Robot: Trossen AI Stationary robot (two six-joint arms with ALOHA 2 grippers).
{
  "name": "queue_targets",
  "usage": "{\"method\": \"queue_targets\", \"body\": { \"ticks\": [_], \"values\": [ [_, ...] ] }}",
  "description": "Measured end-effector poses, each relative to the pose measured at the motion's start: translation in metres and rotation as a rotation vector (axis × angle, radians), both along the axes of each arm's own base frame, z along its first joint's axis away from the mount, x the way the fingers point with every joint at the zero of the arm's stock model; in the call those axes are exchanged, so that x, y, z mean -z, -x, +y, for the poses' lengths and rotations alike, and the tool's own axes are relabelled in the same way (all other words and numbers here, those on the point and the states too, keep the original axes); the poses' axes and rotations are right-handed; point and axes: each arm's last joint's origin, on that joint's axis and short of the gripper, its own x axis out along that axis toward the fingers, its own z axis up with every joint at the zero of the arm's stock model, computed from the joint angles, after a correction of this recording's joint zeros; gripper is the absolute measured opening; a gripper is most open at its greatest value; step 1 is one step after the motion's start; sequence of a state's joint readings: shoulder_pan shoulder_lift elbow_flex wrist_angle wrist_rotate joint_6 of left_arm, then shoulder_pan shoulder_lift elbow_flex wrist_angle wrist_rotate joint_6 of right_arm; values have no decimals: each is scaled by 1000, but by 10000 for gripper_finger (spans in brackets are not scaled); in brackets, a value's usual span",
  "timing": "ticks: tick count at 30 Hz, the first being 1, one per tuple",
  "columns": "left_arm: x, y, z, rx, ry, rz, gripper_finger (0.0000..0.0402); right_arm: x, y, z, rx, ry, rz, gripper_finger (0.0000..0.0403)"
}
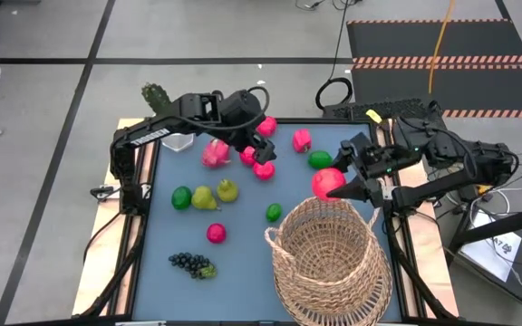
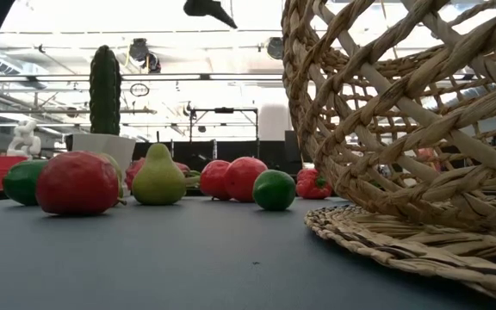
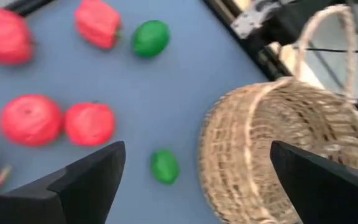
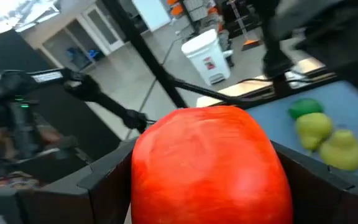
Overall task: Build produce basket
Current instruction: Put the red apple into the brown basket
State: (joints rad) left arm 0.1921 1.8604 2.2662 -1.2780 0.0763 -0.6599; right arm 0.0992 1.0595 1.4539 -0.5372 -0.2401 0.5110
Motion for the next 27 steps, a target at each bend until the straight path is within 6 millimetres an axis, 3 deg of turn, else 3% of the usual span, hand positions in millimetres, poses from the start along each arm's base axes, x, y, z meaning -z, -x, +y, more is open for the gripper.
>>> {"method": "queue_targets", "body": {
  "ticks": [3, 9, 20, 27],
  "values": [
    [2, 4, -1, 8, -14, 43, 399, 1, -10, 10, -44, 3, 31, 313],
    [10, 15, -1, 42, -65, 196, 399, 25, -35, 29, -96, 7, 195, 313],
    [51, 9, -9, 123, -85, 391, 399, 79, -59, 39, -134, 129, 597, 313],
    [83, 1, -18, 123, -47, 461, 399, 97, -62, 47, -225, 239, 661, 313]
  ]
}}
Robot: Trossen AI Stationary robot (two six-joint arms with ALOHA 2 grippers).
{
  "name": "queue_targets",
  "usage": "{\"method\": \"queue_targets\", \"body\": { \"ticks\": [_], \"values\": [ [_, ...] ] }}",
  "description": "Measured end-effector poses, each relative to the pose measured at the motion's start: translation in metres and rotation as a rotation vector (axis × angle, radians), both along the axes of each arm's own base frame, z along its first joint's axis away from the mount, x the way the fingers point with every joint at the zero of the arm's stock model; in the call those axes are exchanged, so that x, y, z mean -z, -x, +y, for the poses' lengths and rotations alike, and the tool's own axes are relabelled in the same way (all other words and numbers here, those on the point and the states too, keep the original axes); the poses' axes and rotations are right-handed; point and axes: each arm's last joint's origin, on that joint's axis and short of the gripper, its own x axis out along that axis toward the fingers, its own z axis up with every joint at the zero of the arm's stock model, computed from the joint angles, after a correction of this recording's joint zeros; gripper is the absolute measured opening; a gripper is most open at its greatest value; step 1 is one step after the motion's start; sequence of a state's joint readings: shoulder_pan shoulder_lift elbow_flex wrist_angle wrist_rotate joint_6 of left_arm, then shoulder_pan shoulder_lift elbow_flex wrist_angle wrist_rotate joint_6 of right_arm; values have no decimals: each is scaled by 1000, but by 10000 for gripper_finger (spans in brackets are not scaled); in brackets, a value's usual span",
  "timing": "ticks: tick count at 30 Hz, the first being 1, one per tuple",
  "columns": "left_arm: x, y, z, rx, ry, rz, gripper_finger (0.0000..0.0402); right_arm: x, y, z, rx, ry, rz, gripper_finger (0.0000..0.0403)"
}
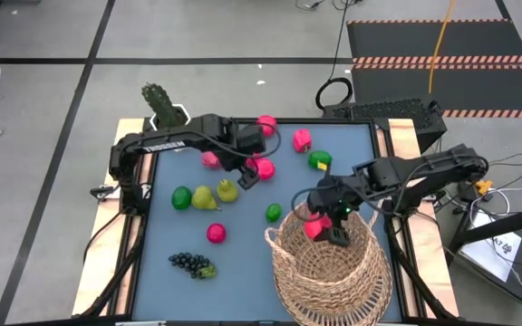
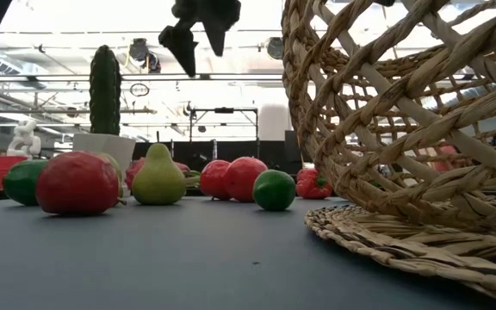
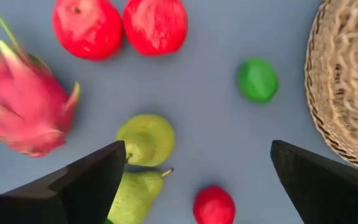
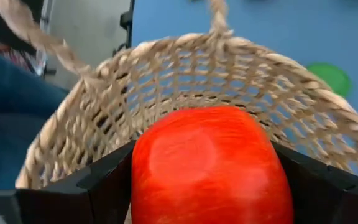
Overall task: Build produce basket
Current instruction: Put the red apple into the brown basket
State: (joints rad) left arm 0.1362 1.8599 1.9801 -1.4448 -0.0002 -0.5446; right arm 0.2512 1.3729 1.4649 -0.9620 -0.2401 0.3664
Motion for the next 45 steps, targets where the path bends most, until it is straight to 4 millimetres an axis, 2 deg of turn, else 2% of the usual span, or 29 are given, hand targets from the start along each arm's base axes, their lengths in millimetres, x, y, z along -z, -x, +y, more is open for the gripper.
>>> {"method": "queue_targets", "body": {
  "ticks": [6, 15, 28, 34, 45],
  "values": [
    [13, -7, -9, -11, 17, -11, 399, 6, 1, 0, -98, 65, -26, 313],
    [12, -15, -12, -22, 35, -92, 399, 41, 6, 0, -169, 120, 68, 313],
    [11, -17, -12, -16, 30, -123, 399, 82, 15, 15, -277, 106, 139, 313],
    [10, -19, -12, -16, 28, -142, 399, 92, 16, 18, -300, 114, 122, 316],
    [10, -19, -12, -19, 29, -145, 399, 93, 15, 17, -309, 172, 99, 355]
  ]
}}
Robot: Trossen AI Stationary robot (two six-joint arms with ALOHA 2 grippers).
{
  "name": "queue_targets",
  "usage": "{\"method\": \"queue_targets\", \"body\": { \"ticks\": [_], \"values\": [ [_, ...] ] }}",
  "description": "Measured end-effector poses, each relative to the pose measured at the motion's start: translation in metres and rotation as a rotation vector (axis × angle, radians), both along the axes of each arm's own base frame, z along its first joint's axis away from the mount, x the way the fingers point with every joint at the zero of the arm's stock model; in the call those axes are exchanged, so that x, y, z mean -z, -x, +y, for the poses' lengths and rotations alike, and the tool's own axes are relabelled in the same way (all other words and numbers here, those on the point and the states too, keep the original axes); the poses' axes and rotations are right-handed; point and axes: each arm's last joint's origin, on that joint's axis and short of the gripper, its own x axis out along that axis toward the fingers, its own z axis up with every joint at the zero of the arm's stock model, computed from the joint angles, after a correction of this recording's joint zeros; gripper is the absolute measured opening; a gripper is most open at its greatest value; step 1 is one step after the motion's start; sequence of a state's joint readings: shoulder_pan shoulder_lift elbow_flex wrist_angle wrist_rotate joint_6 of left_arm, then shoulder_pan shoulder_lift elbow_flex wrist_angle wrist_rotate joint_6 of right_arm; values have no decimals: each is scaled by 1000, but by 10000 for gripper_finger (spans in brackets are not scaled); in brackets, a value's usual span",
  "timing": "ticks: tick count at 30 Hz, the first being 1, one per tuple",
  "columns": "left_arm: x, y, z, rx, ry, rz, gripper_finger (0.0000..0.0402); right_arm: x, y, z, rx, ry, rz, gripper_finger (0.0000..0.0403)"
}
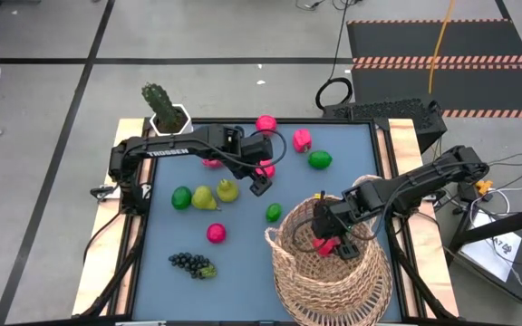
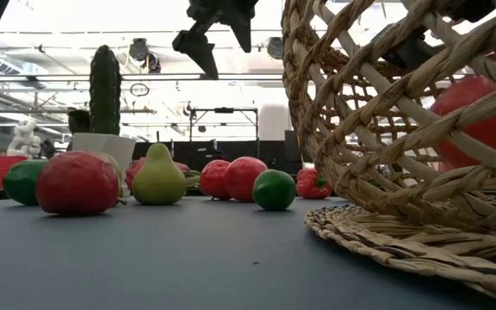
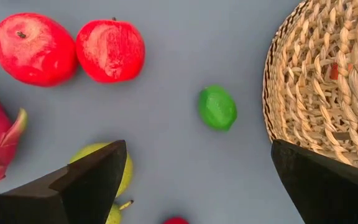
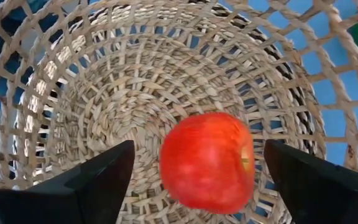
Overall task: Build produce basket
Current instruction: Put the red apple into the brown basket
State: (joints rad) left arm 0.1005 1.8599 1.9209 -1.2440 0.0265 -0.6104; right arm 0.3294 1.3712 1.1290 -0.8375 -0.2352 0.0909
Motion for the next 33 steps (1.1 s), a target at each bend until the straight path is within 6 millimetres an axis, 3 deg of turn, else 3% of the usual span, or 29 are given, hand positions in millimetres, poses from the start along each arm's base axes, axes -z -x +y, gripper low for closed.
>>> {"method": "queue_targets", "body": {
  "ticks": [6, 16, 21, 26, 33],
  "values": [
    [1, 2, -3, 0, 5, 21, 399, -6, 3, -1, 28, -19, -14, 356],
    [4, 10, -25, 36, 18, 125, 399, -48, 23, -8, 146, -161, -200, 344],
    [6, 19, -37, 34, 20, 228, 399, -70, 39, -15, 299, -237, -282, 328],
    [27, 27, -54, 26, 39, 345, 399, -89, 54, -24, 451, -286, -395, 323],
    [70, 40, -76, 7, 144, 517, 399, -112, 69, -33, 577, -342, -582, 322]
  ]
}}
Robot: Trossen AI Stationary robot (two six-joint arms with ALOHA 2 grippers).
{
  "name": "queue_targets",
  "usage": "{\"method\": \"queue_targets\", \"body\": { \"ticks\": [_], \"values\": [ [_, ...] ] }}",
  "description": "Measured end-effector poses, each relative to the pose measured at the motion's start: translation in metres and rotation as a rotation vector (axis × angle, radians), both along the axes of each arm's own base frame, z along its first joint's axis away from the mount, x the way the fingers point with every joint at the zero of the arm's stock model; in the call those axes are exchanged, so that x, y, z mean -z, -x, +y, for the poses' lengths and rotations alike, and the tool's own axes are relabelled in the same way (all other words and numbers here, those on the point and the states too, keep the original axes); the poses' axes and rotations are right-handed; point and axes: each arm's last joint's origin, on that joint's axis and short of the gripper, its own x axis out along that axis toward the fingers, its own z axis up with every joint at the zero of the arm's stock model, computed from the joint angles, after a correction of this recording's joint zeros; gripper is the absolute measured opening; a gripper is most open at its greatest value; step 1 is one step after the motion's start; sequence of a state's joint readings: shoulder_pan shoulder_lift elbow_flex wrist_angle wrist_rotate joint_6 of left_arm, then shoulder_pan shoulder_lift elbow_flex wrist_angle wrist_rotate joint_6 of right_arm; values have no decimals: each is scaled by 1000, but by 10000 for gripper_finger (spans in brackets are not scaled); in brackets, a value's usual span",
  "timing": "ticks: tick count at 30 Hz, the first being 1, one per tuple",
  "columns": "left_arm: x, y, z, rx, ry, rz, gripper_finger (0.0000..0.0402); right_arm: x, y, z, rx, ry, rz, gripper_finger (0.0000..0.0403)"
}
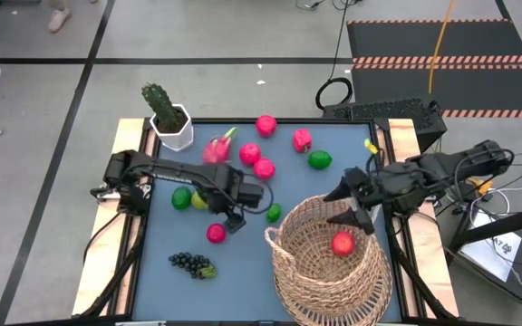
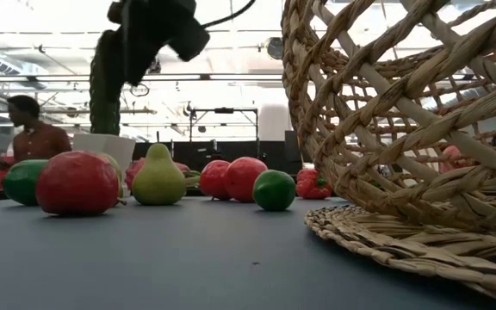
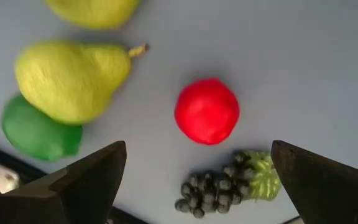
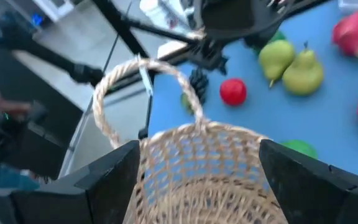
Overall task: Build produce basket
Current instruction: Put the red apple into the brown basket
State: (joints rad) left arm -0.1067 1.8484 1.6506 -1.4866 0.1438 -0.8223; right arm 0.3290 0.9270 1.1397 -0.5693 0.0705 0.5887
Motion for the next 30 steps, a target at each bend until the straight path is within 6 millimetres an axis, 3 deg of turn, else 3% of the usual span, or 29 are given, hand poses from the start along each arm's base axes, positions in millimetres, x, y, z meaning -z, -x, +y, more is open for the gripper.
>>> {"method": "queue_targets", "body": {
  "ticks": [8, 12, 16, 21, 30],
  "values": [
    [10, -3, -8, -105, 35, -27, 399, -5, 8, -4, 35, 4, -35, 322],
    [10, -13, 3, -129, 49, -113, 399, -7, 6, -3, 39, -5, -61, 322],
    [9, -20, 28, -158, 51, -173, 399, -11, 5, -4, 80, -27, -98, 322],
    [-11, -25, 64, -159, 22, -263, 399, -15, 5, -6, 173, -73, -133, 322],
    [-30, -20, 145, -224, -66, -398, 399, -15, 5, -10, 285, -82, -145, 322]
  ]
}}
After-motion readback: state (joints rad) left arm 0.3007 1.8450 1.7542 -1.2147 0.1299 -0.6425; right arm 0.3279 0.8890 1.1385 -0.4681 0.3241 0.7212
